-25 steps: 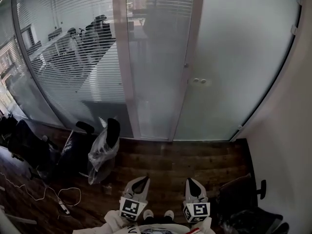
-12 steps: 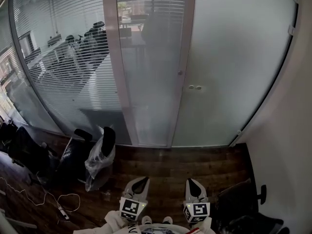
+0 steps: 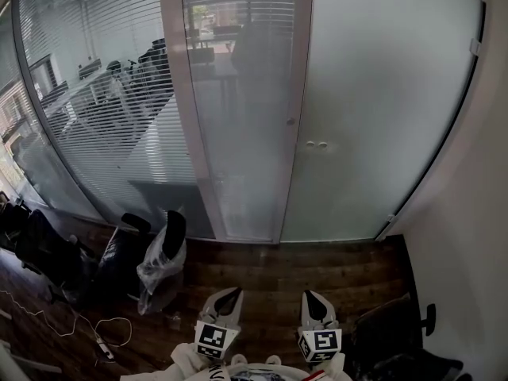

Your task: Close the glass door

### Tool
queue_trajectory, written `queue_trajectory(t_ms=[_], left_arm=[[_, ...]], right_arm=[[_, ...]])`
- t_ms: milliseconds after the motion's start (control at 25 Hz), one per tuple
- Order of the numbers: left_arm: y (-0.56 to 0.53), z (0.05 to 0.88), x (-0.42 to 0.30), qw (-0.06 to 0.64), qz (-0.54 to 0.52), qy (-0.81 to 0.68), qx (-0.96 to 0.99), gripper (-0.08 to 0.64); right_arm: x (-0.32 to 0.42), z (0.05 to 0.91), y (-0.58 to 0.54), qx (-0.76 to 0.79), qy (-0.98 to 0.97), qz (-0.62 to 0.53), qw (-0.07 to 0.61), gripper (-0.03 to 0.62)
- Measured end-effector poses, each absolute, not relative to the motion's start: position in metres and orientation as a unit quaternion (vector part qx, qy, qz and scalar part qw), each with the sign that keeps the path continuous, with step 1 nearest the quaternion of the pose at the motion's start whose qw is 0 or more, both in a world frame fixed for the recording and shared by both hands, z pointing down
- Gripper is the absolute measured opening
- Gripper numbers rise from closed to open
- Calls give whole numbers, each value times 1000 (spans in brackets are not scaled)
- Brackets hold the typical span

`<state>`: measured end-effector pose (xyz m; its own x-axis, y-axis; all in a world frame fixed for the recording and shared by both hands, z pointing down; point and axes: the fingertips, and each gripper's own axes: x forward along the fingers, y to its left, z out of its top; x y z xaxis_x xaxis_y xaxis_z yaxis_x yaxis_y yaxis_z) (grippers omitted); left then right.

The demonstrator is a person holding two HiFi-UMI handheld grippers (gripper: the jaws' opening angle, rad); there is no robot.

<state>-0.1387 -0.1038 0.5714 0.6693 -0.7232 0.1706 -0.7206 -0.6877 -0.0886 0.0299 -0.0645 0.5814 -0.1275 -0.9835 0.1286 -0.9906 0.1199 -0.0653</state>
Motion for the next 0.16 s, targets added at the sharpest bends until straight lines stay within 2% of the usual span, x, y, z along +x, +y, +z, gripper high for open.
queue_trajectory(t_ms=[160], left_arm=[[-106,569,-133,6,-96,396,-913,3]], right_arm=[[36,580,-66,660,-748,70,28,6]])
